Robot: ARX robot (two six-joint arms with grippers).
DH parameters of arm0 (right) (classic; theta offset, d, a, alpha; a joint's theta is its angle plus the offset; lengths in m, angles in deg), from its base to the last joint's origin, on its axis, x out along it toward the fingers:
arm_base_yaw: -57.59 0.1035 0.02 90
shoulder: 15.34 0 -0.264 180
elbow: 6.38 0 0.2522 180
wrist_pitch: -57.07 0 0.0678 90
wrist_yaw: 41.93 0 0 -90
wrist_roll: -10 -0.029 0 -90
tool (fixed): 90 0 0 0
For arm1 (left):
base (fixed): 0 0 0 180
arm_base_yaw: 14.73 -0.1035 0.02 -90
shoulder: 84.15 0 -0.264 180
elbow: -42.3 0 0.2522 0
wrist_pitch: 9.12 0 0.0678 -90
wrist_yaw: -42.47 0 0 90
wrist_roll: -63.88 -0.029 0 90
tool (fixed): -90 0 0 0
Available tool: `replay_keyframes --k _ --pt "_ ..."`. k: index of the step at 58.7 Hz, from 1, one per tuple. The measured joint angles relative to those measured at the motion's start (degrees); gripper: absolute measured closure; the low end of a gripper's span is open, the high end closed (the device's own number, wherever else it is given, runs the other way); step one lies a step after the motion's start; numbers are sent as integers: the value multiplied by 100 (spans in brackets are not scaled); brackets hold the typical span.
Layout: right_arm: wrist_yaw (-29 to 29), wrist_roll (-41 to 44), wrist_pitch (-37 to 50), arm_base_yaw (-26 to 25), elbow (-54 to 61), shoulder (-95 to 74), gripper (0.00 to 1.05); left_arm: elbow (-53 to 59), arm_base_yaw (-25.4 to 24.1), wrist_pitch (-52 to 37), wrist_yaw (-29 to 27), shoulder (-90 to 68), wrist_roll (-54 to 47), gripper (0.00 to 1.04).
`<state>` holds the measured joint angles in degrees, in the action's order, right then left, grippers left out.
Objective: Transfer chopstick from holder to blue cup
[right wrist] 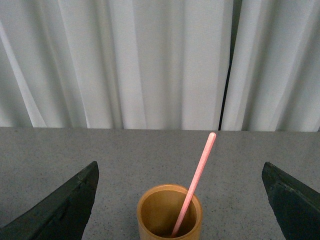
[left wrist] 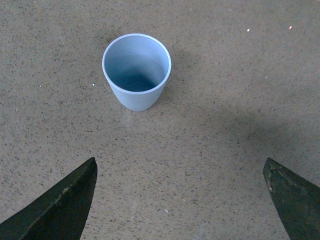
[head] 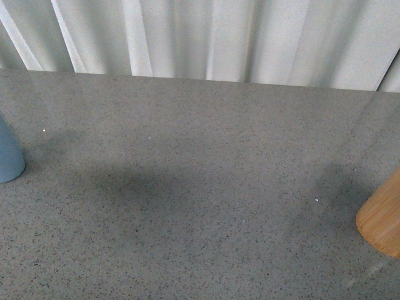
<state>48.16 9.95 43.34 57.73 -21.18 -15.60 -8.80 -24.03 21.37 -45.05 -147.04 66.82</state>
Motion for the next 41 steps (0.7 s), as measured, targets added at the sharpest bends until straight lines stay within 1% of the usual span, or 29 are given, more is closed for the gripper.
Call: replay_keyframes --k 10,15,24,41 --pt "0 0 0 0 0 0 10 -1193 -249 667 26 -1172 -678 7" --pt "0 0 0 0 0 0 10 -1589 -304 885 46 -1547 -920 7" --pt "0 0 0 0 0 0 10 -1976 -304 909 -186 -2041 -1209 7" --pt "0 0 0 0 0 0 10 -2173 -304 621 -682 -2826 -1300 7"
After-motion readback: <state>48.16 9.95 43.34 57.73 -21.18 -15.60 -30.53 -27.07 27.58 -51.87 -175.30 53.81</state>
